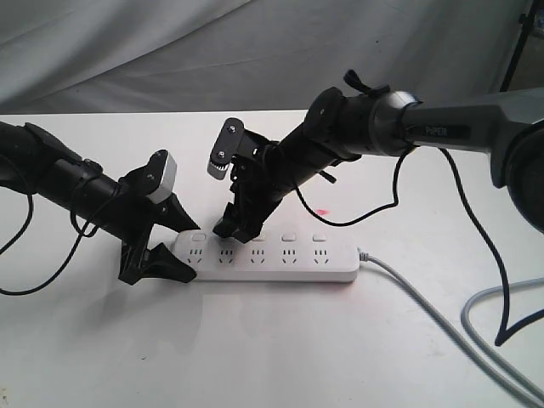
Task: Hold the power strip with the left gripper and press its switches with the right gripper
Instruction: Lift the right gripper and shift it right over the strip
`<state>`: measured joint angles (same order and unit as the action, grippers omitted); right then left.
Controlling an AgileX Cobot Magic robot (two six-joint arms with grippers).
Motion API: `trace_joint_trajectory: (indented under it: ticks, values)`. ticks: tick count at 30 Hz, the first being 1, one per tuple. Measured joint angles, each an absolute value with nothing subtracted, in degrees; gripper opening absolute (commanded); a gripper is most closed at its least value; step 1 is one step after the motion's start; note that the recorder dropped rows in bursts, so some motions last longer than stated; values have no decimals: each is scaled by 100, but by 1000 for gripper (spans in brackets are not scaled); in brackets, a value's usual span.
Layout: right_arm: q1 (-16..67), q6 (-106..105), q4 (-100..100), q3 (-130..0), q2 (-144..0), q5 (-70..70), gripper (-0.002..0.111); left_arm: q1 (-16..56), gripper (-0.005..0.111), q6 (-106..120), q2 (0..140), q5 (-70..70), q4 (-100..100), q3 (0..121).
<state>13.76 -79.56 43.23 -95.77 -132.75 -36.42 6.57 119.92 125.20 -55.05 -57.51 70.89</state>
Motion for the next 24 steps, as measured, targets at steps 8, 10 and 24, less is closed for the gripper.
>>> trace_joint_trajectory:
  ticks: [8, 10, 24]
  values:
    - [1398, -8044, 4252, -9501, -12925, -3566, 73, 657, 39, 11992, 12520, -5505, -5751, 7089]
    - [1398, -8059, 4252, -9501, -12753, -3566, 73, 657, 39, 11992, 12520, -5505, -5751, 7089]
    - [1173, -8082, 4379, -9501, -12367, -4053, 73, 657, 39, 11992, 12520, -5505, -5751, 7089]
